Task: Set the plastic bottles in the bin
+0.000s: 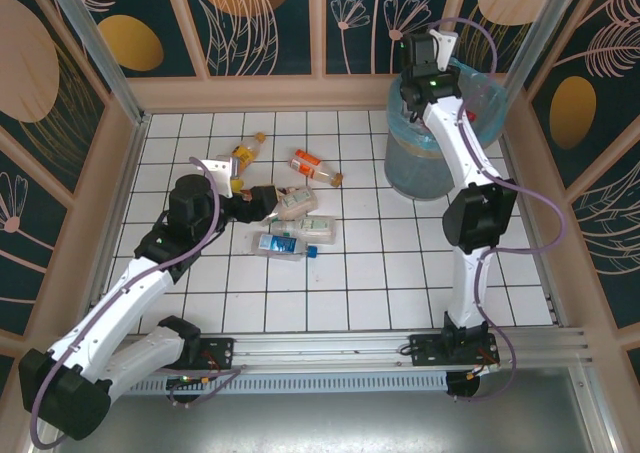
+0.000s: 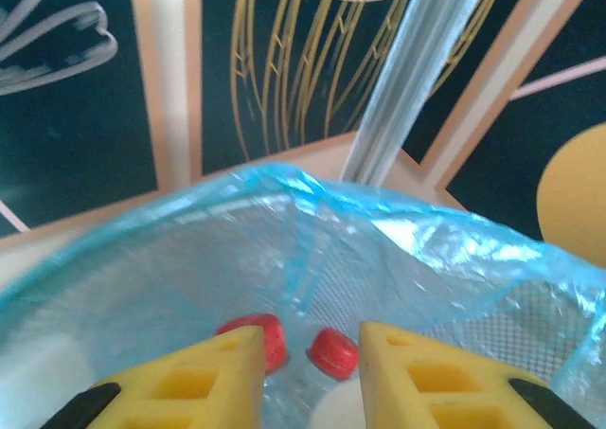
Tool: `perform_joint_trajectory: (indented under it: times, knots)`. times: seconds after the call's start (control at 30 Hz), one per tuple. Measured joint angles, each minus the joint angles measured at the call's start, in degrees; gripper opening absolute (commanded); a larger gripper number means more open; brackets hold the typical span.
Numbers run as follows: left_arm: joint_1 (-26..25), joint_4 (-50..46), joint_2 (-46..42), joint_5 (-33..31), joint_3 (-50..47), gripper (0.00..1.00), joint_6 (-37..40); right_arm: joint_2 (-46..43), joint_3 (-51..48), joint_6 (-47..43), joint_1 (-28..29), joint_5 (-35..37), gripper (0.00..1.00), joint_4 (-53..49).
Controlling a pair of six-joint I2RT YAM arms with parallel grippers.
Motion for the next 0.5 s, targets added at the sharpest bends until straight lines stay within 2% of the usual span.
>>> perform_joint_trajectory:
  times: [0.13, 0.33, 0.5]
  knots:
    - [0.00, -0.02, 0.72, 0.61, 0.00, 0.96, 0.02, -3.08, -6.25, 0.00, -1.16, -0.13, 0.32, 6.36]
    - [0.00, 0.04, 0.87, 0.63, -0.46, 0.96, 0.22, -3.78, -7.37, 2.25, -2.47, -1.42, 0.32, 6.27]
    - [0.00, 0.07, 1.70, 0.96, -1.27, 0.96, 0.20, -8.55, -13.81, 6.19, -3.06, -3.50, 0.29, 5.75]
